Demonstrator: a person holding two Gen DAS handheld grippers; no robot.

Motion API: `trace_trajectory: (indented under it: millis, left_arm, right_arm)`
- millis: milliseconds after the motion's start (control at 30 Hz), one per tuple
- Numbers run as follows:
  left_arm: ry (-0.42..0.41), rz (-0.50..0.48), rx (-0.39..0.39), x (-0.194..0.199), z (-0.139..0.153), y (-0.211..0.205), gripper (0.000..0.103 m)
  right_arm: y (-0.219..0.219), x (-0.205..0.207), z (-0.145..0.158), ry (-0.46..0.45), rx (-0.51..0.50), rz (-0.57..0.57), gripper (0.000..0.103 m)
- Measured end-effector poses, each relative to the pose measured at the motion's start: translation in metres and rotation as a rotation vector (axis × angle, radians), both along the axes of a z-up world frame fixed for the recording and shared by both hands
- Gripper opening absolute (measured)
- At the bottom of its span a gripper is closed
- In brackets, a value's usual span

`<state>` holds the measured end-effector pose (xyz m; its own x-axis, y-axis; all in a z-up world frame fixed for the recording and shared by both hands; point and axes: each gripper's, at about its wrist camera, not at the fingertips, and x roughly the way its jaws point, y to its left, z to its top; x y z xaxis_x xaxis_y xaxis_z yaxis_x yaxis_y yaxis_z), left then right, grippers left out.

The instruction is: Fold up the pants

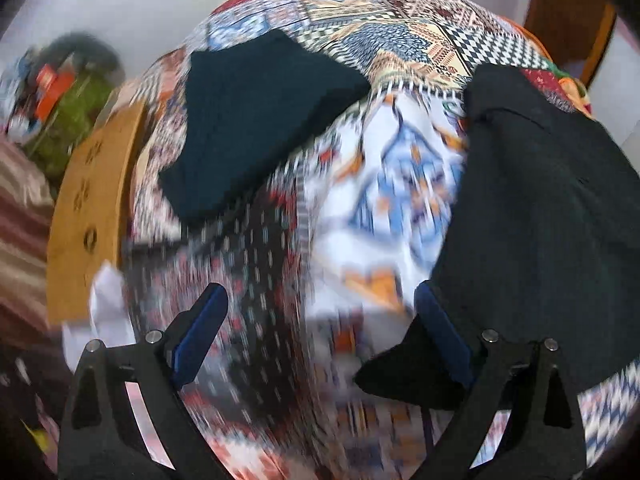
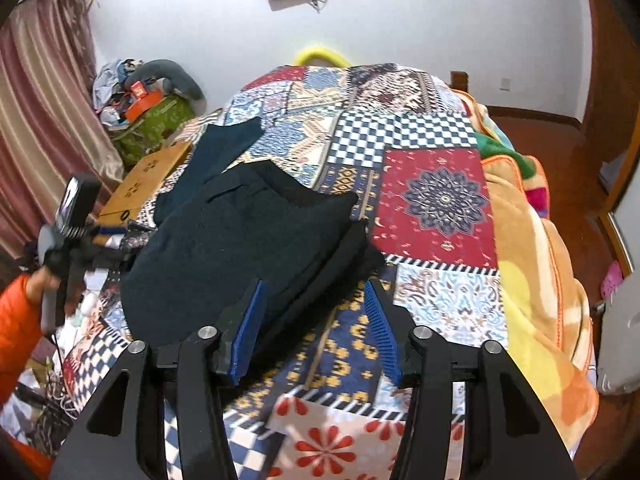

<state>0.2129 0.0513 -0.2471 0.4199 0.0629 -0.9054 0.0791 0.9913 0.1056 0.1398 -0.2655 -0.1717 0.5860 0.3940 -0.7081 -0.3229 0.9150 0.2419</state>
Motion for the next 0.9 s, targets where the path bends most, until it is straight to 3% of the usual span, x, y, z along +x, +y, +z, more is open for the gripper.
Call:
trace_trajectory:
  millis: [133, 233, 333, 433, 500, 600, 667, 800, 900]
  left_arm:
    - [-0.007, 0.059, -0.078, -0.039, 0.003, -0.001, 0.096]
    - [-0.018, 0.030, -0.081, -0.050, 0.015, -0.011, 0.096]
    - [-0.103, 0.041, -0.122, -0.056, 0.046, -0.011, 0.095]
    - [-0.147, -0.012, -0.187, -0.056, 0.064, -0.022, 0.095]
    - [-0.153, -0.048, -0.148, -0.054, 0.060, -0.035, 0.095]
    - [-0.109, -0.069, -0.054, -0.049, 0.030, -0.049, 0.096]
    - [-0.132, -0.072, -0.035, -0.052, 0.016, -0.048, 0.097]
    - [-0.165, -0.089, 0.007, -0.059, 0.020, -0.049, 0.096]
    - [-0.169, -0.111, 0.033, -0.051, 0.038, -0.052, 0.096]
  right_arm:
    - [0.010, -0.009, 0.003, -0.013, 0.005, 0.024, 0.055]
    - [0.015, -0.013, 0.000, -0.006, -0.004, 0.039, 0.055]
    - [0.021, -0.016, -0.003, 0.002, -0.013, 0.053, 0.055]
    - [0.028, -0.019, -0.007, -0.005, -0.024, 0.071, 0.055]
    - [0.035, -0.019, -0.015, -0.005, -0.049, 0.075, 0.055]
    - [0.040, -0.017, -0.029, 0.021, -0.082, 0.081, 0.043]
    - [0.036, -0.017, -0.036, 0.032, -0.065, 0.086, 0.043]
    - [0.026, -0.014, -0.036, 0.077, -0.012, 0.089, 0.043]
    - [0.029, -0.013, -0.025, 0.070, -0.049, 0.118, 0.043]
